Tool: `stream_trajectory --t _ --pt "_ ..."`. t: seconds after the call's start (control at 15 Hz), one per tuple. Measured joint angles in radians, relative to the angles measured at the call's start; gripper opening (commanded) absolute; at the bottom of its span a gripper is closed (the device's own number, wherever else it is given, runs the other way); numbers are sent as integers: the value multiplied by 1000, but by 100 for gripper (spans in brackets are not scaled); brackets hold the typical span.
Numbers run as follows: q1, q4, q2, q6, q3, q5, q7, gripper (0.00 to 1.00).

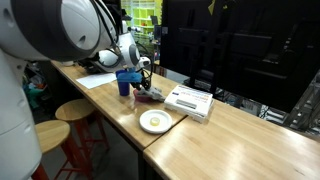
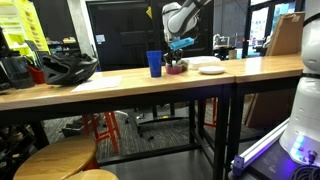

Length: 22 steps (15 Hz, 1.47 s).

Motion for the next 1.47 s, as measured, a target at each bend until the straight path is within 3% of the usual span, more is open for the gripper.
stream_trajectory --t 0.13,0.27,0.8,1.47 --pt "2 14 11 -1 -4 23 -11 5" --pt "2 23 17 -2 -9 40 -18 0" --pt "1 41 6 -8 -32 108 -60 2" --pt "-22 43 -171 -159 -44 184 -198 2"
